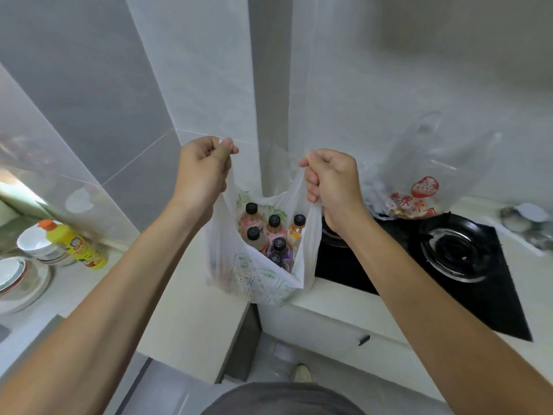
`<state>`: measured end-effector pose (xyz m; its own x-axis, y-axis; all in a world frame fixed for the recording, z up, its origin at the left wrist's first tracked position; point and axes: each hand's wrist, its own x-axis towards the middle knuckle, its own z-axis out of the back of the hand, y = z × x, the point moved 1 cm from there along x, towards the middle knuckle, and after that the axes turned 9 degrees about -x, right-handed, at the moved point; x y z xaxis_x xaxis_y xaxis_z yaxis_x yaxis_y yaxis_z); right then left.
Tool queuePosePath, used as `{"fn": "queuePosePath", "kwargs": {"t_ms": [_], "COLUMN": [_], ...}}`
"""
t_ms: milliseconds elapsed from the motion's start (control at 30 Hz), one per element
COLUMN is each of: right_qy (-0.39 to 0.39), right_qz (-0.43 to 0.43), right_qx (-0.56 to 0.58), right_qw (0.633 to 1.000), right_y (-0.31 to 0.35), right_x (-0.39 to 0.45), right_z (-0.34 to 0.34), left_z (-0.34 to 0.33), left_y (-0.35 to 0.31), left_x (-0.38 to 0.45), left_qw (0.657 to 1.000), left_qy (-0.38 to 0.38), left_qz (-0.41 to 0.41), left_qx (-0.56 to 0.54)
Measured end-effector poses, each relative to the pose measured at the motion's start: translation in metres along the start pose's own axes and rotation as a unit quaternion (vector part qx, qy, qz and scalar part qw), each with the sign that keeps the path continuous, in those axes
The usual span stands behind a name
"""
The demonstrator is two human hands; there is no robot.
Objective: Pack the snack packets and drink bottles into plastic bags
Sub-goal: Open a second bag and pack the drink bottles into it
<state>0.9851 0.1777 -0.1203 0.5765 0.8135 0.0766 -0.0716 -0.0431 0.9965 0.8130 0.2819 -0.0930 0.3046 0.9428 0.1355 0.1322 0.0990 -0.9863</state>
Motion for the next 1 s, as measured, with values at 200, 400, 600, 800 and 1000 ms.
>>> {"fn": "queuePosePath", "kwargs": {"t_ms": [200,400,600,800,1000], "right_qy": [-0.091,-0.173,-0.25,-0.267,-0.255], "right_qz": [-0.001,-0.012,-0.012,-0.008,-0.009], "right_qx": [-0.011,-0.024,-0.031,-0.049,-0.077], "right_qw": [0.996,0.985,0.968,0.962,0.964], "right_y": [0.018,0.02,0.021,0.024,0.032], "right_x": [-0.081,-0.156,-0.207,-0.219,-0.21], "right_z": [0.076,0.163,0.265,0.391,0.497], "left_z": [-0.06,-0.136,-0.228,-0.348,-0.457], "left_y": [-0.016,-0.008,-0.004,-0.003,0.005], "left_x": [-0.061,-0.131,-0.198,-0.248,-0.282], "left_qw": [0.993,0.975,0.951,0.944,0.946], "left_qy": [0.107,0.212,0.3,0.316,0.309], "left_qz": [0.001,0.014,0.031,0.04,0.049], "left_qx": [-0.047,-0.064,-0.069,-0.085,-0.085]}}
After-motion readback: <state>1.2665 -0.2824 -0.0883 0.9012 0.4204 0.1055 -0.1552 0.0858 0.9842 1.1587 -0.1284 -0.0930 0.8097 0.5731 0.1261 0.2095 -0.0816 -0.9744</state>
